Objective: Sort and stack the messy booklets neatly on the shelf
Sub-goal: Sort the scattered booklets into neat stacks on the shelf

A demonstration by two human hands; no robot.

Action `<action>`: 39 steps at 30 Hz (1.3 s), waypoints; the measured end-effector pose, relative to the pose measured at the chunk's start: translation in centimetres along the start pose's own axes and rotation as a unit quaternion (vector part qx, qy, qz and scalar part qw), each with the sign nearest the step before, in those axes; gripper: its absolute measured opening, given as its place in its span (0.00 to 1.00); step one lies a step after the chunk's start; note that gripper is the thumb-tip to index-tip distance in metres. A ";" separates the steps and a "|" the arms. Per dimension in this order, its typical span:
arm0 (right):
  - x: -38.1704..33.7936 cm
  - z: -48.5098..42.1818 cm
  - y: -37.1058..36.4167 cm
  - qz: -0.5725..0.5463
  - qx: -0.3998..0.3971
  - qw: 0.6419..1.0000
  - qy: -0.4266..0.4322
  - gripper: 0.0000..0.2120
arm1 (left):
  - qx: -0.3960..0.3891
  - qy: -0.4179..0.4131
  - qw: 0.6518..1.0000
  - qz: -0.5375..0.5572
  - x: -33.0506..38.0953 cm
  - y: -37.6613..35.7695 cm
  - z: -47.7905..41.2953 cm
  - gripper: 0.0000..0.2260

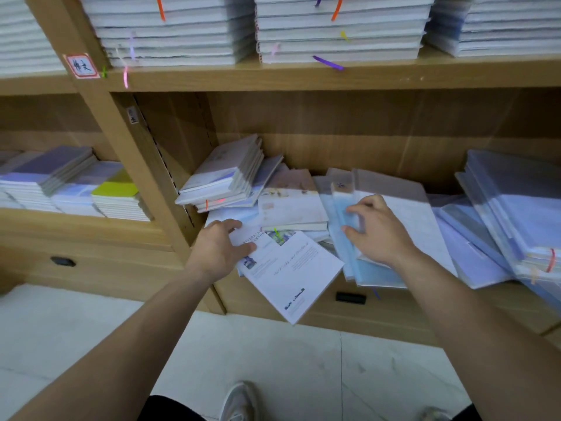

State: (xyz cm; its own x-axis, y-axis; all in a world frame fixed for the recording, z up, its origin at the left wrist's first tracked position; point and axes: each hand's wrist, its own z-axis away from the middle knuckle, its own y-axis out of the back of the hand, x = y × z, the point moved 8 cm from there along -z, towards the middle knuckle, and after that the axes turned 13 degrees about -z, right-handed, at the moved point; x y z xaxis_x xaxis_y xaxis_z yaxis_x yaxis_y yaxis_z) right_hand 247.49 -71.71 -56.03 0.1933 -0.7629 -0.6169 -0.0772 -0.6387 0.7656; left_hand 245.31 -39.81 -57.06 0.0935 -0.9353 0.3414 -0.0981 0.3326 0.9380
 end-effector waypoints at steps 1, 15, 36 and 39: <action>-0.4 -0.1 0.0 0.021 0.003 1.000 0.001 0.22 | 0.001 0.001 1.000 0.003 0.0 0.0 -0.1 0.27; -8.1 -0.5 -7.0 0.070 -0.040 0.995 0.058 0.20 | -0.025 0.039 0.997 0.058 -1.9 0.2 0.3 0.27; -12.9 6.0 -8.5 -0.212 -0.171 0.962 -0.018 0.10 | 0.052 0.068 0.991 0.104 -7.2 5.0 3.3 0.17; -11.1 4.5 -4.5 -0.257 -0.045 0.964 -0.047 0.07 | 0.067 0.066 0.990 0.102 -6.9 5.5 3.6 0.15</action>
State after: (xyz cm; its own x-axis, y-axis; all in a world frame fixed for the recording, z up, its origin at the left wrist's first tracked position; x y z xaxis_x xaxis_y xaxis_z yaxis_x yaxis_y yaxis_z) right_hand 241.27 -60.84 -53.42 0.0942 -0.3568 -0.9294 0.0917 -0.9265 0.3650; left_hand 240.60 -31.97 -54.50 0.1859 -0.8236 0.5359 -0.2576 0.4855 0.8354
